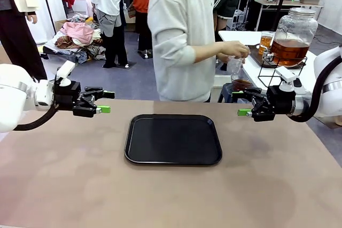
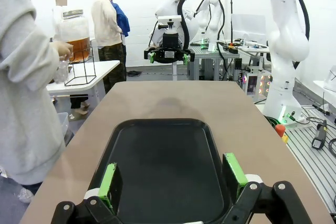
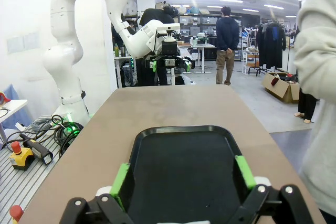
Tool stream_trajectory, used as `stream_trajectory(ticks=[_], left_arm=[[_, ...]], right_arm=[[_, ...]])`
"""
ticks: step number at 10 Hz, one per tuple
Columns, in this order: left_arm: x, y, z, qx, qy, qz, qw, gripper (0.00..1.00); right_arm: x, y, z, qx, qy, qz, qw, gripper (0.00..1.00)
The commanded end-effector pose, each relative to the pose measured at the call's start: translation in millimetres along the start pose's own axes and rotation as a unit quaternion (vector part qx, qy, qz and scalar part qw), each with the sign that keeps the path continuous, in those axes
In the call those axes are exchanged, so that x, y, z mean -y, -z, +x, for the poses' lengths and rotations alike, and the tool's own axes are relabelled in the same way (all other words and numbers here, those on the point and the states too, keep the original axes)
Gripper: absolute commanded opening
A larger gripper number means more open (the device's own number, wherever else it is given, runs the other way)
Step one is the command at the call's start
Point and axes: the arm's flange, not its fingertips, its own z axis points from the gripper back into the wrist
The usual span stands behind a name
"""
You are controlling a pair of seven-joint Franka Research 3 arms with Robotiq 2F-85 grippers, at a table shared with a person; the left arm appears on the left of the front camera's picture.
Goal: Pour the drink into the iced cup.
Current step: Open the gripper to release the iced cup you were holding.
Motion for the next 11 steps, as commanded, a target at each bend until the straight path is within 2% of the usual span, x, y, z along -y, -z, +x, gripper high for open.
stream_trajectory(ticks=[1,11], left_arm=[[-0.4,0.9,2.3,0.002,0.0,-0.002,1.0,1.0],[-0.4,0.9,2.3,0.002,0.0,-0.002,1.0,1.0]], right_arm=[[3.3,1.3,3.0,-0.003,0.002,0.001,1.0,1.0],[3.3,1.3,3.0,-0.003,0.002,0.001,1.0,1.0]])
